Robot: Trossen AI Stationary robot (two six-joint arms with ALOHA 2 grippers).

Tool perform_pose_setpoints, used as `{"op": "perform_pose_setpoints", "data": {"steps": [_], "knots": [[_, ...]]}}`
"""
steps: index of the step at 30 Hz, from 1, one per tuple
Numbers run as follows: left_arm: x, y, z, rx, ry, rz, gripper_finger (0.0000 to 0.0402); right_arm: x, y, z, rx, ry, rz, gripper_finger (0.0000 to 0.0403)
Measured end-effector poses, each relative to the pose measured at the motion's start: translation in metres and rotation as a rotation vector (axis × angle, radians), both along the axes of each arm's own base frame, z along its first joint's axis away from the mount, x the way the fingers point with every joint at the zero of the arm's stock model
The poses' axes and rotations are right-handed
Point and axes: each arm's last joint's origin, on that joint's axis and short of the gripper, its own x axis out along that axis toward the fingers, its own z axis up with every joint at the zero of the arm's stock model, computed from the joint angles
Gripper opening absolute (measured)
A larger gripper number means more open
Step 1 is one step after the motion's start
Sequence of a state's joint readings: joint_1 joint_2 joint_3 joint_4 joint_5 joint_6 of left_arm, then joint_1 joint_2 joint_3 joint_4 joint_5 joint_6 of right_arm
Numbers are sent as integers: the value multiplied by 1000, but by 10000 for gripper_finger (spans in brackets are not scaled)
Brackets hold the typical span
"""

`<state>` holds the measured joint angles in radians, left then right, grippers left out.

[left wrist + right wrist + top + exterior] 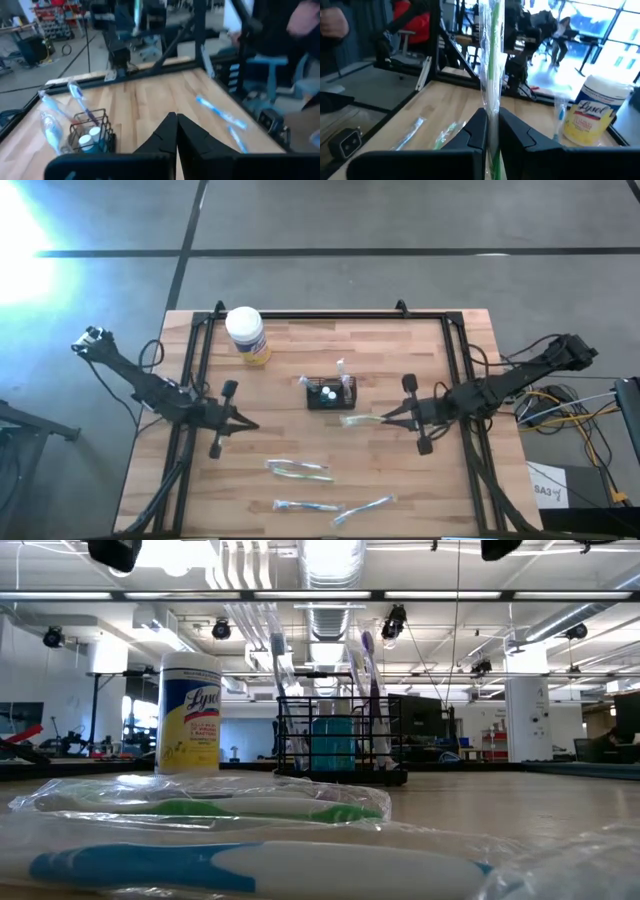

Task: Pick & Place toothbrushing station
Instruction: Put the bottom green toothbrush into the black wire organizer

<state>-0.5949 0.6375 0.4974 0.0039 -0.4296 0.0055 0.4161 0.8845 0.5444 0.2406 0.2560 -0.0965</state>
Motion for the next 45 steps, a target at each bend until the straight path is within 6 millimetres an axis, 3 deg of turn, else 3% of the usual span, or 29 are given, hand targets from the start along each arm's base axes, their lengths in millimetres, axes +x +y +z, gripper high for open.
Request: {"op": "perform_pose_setpoints", "data": {"steps": [10, 18, 35, 45], "knots": [[-6, 12, -40, -80, -90, 1, 3, -3, -5, -30, -36, -119, -12, 24], [-5, 18, -57, -52, -62, 78, 4, -4, -11, -50, -43, -161, -40, 24], [-3, 22, -59, -6, -71, 202, 8, -2, -11, -39, -113, -241, -50, 24], [4, 19, -46, -53, -142, 212, 7, 5, -9, -36, -103, -235, -50, 24]]}}
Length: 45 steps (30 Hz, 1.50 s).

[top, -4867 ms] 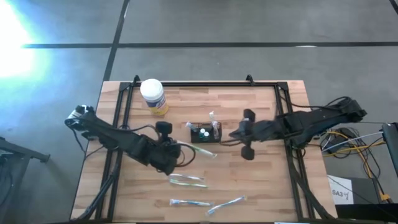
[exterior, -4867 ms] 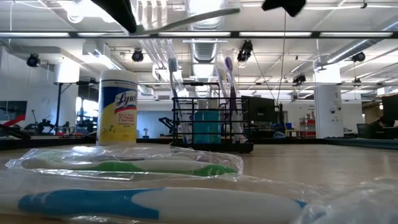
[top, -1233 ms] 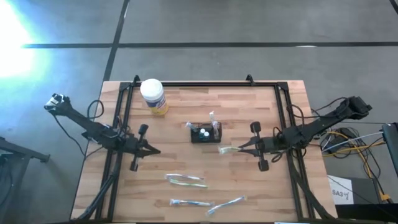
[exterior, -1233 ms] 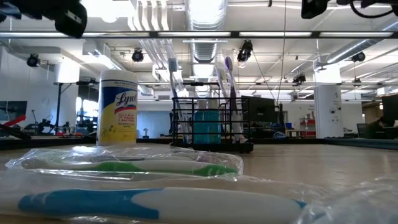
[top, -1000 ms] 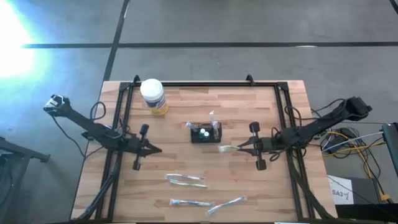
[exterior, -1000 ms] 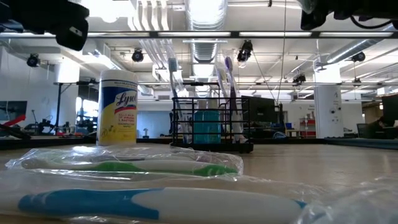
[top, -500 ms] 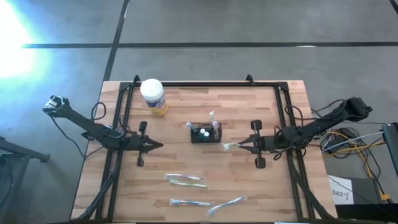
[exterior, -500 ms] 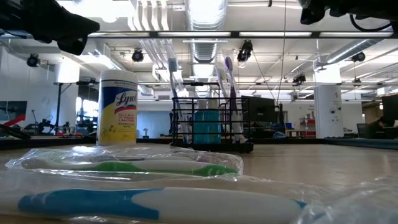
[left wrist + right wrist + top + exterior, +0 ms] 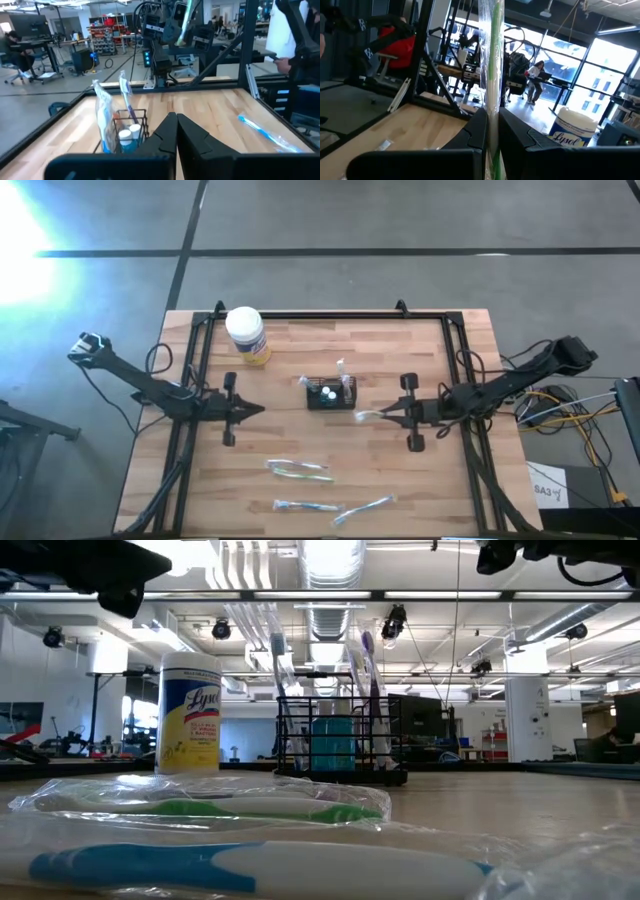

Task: Pick & Place toothbrushing station
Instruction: Put the bottom green toothbrush into the black wire organizer

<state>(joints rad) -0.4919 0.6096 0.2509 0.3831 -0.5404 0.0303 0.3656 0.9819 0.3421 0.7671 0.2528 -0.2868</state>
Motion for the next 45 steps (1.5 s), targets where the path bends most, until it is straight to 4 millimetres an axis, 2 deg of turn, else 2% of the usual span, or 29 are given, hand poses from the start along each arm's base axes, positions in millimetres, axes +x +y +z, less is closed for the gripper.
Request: {"op": "perform_pose_setpoints", "data": {"steps": [7, 11, 18, 21, 25, 30, 33, 38, 45], "knots": [[18, -7, 16, 39, 27, 13, 9, 19, 7, 11, -44, -2, -7, 24], [35, -15, 33, 43, 32, -14, 18, 39, 11, 19, -75, -17, -26, 24], [71, -29, 68, 119, 17, -2, 27, 68, 20, 21, -90, 12, -31, 24], [86, -36, 76, 192, 26, 0, 50, 77, 22, 22, -90, 15, -40, 24], [103, -39, 85, 210, 21, 10, 108, 86, 24, 23, -92, 18, -46, 25], [119, -41, 89, 184, -51, -18, 188, 94, 23, 21, -99, 31, -60, 25], [125, -41, 88, 175, -97, -44, 217, 96, 19, 20, -96, 32, -74, 25], [133, -42, 84, 171, -128, -80, 229, 97, 15, 19, -80, 38, -87, 25], [140, -40, 86, 140, -251, -46, 229, 98, 14, 19, -79, 39, -89, 25]]}}
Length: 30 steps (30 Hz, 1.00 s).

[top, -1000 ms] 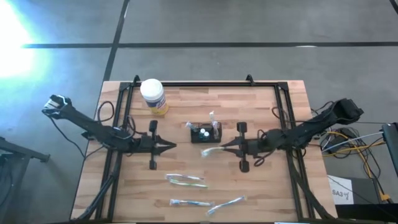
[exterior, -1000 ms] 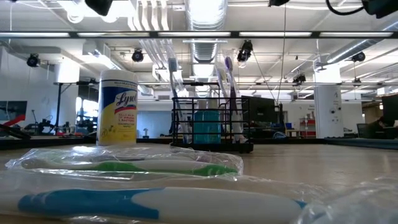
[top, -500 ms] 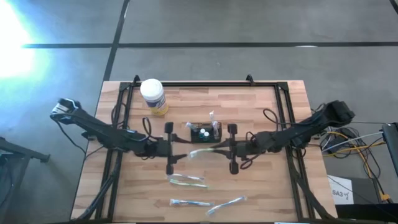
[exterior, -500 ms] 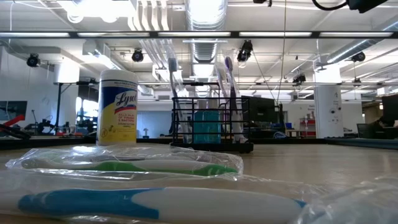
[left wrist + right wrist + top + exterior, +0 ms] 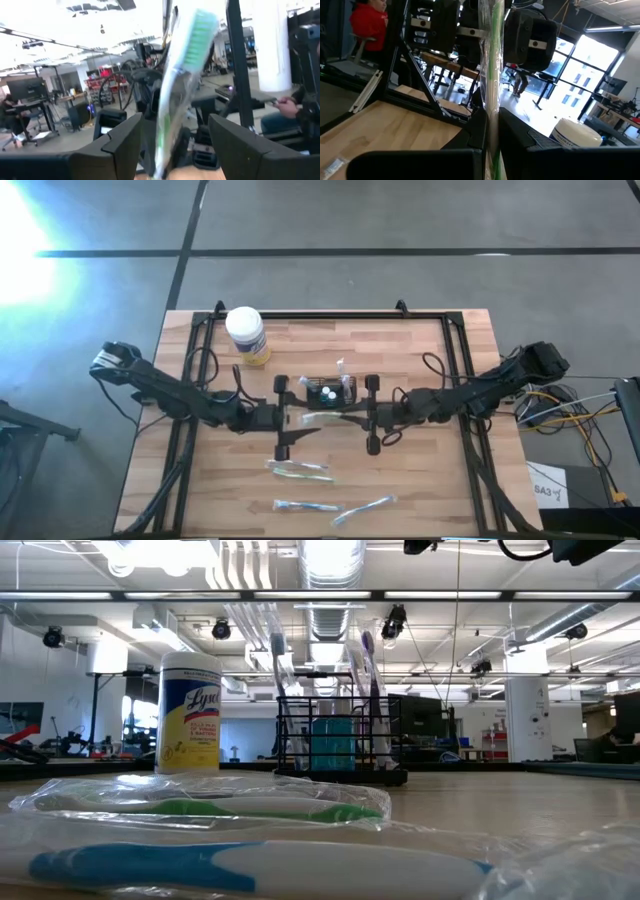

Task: Pick & Place toothbrushing station
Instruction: Put the bottom green toothbrush into the black wire organizer

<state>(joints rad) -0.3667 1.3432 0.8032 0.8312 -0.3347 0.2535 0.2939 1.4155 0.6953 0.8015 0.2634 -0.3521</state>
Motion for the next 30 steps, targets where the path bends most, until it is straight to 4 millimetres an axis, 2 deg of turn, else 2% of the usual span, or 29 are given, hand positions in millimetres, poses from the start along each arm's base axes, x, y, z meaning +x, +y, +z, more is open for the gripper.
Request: {"op": "perform_pose_setpoints", "data": {"steps": [9, 15, 20, 25, 30], "knots": [[6, 4, 0, -21, -16, 11, 228, 0, 0, -1, -1, 2, 0, 25], [13, 4, 6, -21, -34, -7, 204, 0, 0, -1, -2, 5, 1, 25], [15, 5, 7, -18, -34, -6, 142, 0, 0, -1, -3, 10, 1, 25], [16, 6, 7, 22, -27, -28, 29, 0, -1, -3, -7, 23, 1, 25], [15, 6, 7, 70, 0, -46, 23, 1, -2, -4, -11, 37, -1, 29]]}}
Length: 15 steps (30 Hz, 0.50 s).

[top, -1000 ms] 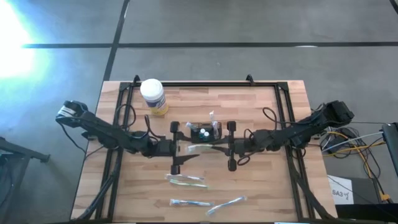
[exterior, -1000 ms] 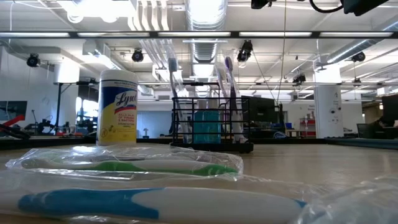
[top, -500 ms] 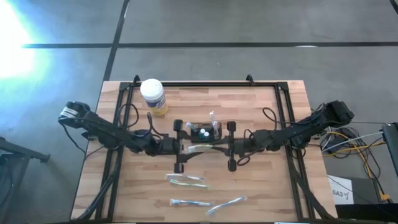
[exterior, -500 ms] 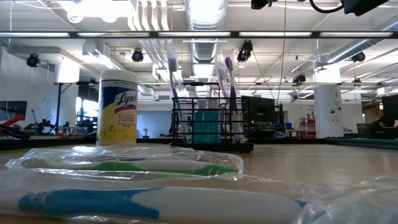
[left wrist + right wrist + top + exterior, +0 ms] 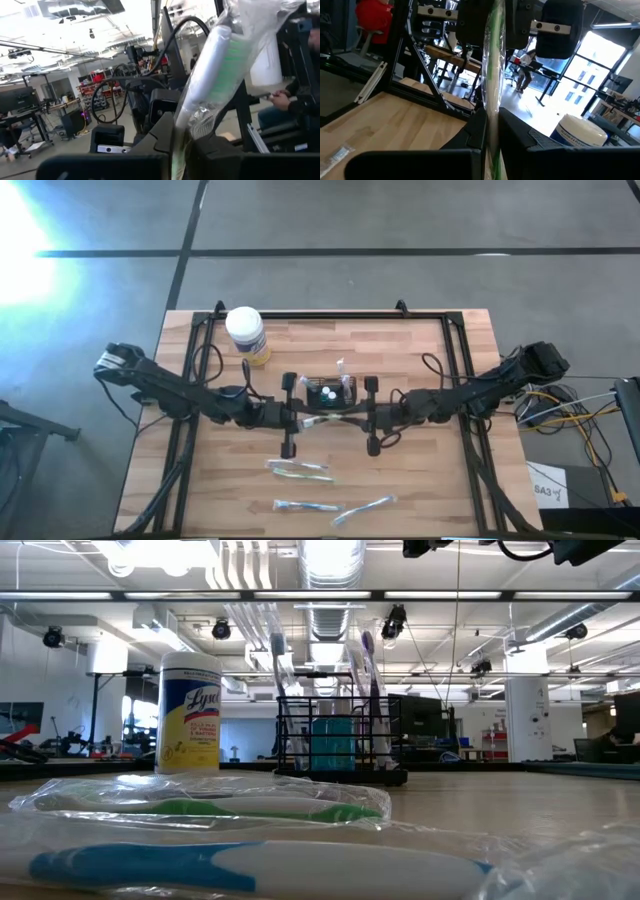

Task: Pick & Place toothbrushing station
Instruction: Put the bottom green toothbrush into the black wire organizer

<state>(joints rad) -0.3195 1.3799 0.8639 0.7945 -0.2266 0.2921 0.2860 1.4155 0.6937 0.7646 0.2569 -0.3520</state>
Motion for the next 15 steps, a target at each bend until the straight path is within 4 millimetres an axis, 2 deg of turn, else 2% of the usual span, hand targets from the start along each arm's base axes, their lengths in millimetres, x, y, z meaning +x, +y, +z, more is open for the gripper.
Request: {"op": "perform_pose_setpoints", "data": {"steps": [6, 11, 15], "knots": [[-10, 3, 7, 15, 44, -2, 21, 0, -1, -1, 4, 7, -10, 99], [-29, 10, 20, -9, 84, -1, 21, -1, -3, 0, 20, 5, -88, 162], [-49, 16, 25, -26, 185, 20, 21, -6, -5, 1, 38, 47, -113, 187]]}}
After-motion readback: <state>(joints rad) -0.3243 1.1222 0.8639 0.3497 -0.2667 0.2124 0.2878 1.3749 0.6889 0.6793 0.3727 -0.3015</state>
